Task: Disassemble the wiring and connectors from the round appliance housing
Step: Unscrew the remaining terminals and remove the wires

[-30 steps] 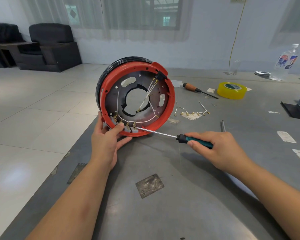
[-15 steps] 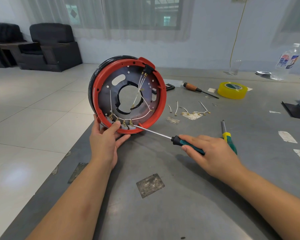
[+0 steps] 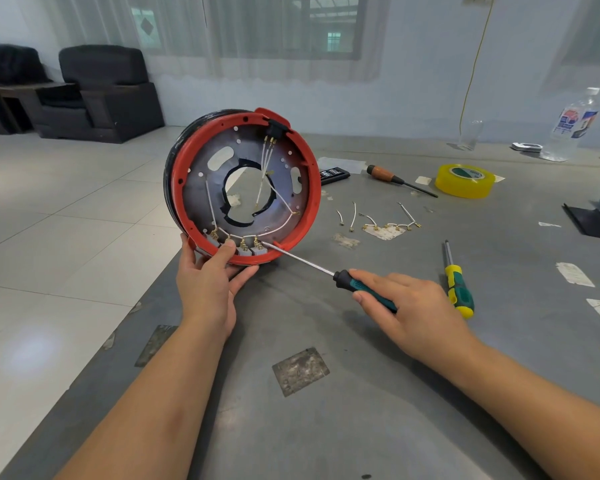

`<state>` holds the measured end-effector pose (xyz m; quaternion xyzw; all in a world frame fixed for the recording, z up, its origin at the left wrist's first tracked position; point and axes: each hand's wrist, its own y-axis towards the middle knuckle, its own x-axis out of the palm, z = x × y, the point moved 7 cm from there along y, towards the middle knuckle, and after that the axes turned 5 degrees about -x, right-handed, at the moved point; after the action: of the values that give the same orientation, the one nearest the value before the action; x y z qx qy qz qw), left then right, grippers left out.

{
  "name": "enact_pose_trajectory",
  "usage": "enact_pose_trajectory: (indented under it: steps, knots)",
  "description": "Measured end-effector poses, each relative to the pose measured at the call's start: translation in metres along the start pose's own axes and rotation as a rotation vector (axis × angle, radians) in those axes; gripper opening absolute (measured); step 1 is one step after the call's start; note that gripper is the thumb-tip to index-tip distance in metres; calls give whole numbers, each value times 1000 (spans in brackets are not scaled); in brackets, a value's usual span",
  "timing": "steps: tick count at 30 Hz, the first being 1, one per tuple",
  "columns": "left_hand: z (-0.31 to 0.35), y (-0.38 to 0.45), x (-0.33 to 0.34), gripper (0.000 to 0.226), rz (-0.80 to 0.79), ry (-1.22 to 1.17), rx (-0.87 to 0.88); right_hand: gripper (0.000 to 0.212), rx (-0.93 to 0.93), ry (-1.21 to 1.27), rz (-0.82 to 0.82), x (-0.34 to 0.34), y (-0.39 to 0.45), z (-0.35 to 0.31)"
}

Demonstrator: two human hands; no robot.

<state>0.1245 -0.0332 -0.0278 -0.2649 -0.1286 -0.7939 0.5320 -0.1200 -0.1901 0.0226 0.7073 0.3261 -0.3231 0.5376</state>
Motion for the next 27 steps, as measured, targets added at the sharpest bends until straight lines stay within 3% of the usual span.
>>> enact_pose_trajectory:
  steps: [7, 11, 27]
  knots:
    - [-2, 4, 1, 59, -24, 46, -4, 33, 33, 43, 51, -12, 1, 23]
    - [-2, 8, 0, 67, -40, 70, -15, 33, 33, 62, 55, -15, 3, 30]
    - [-5, 11, -3, 65, -9, 64, -59, 33, -42, -9, 72, -15, -1, 11]
